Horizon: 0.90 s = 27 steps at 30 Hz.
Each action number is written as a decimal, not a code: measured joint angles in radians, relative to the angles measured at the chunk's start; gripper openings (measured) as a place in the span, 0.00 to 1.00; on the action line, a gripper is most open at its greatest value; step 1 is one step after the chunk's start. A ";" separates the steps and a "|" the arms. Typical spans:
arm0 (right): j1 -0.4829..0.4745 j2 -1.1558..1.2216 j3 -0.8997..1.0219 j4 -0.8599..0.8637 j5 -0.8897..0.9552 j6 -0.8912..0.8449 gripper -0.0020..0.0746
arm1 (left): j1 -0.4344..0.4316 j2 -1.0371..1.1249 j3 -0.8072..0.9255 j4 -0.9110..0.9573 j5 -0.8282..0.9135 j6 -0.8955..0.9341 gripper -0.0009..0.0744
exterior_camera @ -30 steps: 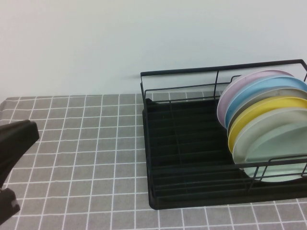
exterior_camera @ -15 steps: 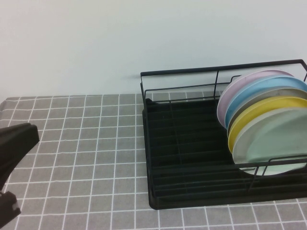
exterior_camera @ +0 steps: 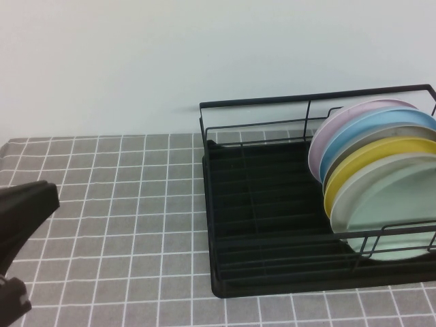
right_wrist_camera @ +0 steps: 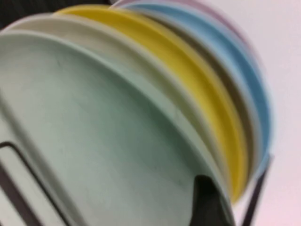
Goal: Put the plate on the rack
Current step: Place the plate on the rack
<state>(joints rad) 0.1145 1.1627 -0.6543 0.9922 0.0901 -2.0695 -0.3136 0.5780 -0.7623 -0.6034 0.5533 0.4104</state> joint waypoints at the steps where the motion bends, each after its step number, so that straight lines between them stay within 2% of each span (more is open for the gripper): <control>1: 0.000 0.019 0.000 0.000 0.000 -0.002 0.56 | 0.000 0.000 0.000 -0.001 0.006 0.000 0.01; 7: 0.000 0.070 0.000 0.003 -0.001 -0.006 0.57 | 0.000 0.000 0.000 -0.001 0.021 0.000 0.01; 12: 0.000 0.072 0.000 0.071 -0.005 0.052 0.75 | 0.000 0.000 0.000 -0.001 0.021 0.000 0.01; 14: 0.000 0.072 0.000 0.117 0.017 0.123 0.82 | 0.000 0.000 0.000 0.001 0.021 0.000 0.01; 16: 0.000 0.072 0.000 0.139 0.058 0.199 0.85 | 0.000 0.000 0.000 0.001 0.023 0.000 0.01; 22: 0.000 0.055 0.000 0.130 0.205 0.406 0.88 | 0.000 0.000 0.000 0.003 0.050 0.000 0.01; 27: 0.000 -0.047 0.000 0.123 0.344 0.482 0.88 | 0.000 0.000 0.000 0.012 0.081 0.000 0.01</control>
<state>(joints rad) 0.1145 1.1158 -0.6543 1.1152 0.4338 -1.5874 -0.3136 0.5780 -0.7623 -0.5912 0.6340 0.4104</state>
